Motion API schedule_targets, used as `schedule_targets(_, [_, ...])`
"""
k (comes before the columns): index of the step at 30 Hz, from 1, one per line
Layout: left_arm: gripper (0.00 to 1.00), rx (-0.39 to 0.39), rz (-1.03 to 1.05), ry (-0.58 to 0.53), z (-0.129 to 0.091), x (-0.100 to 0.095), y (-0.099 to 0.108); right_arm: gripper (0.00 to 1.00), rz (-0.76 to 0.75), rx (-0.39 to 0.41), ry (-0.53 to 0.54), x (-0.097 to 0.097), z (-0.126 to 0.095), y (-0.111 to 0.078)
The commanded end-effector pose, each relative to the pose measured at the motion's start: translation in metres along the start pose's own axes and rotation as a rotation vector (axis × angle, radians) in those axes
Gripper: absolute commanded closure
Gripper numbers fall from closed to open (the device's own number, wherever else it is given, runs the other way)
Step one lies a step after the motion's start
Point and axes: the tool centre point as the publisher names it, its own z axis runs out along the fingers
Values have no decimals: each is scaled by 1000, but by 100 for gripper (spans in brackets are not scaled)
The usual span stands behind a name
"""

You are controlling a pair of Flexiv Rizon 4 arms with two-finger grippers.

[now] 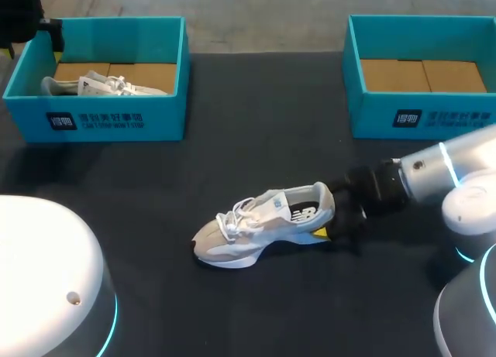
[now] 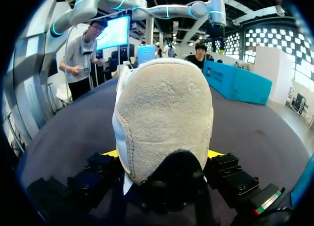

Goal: Take the shoe out of the shoebox, open the shoe tongue, remove and reinsert the insole, then place the shoe into the shoebox

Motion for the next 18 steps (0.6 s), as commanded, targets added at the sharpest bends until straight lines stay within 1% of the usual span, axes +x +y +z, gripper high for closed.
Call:
schedule_targets(1, [0, -2, 0, 0, 0, 0, -1, 100, 0, -1, -60, 11, -8, 1])
schedule_targets(3, [0, -2, 0, 0, 0, 0, -1, 100, 11, -7, -88, 15, -13, -1])
schedule_targets(7, [0, -2, 0, 0, 0, 0, -1, 100, 17, -8, -97, 19, -13, -3])
schedule_targets(11, [0, -2, 0, 0, 0, 0, -1, 100, 24, -9, -117, 21, -13, -6])
schedule_targets(18, [0, -2, 0, 0, 0, 0, -1, 100, 29, -11, -115, 20, -10, -11])
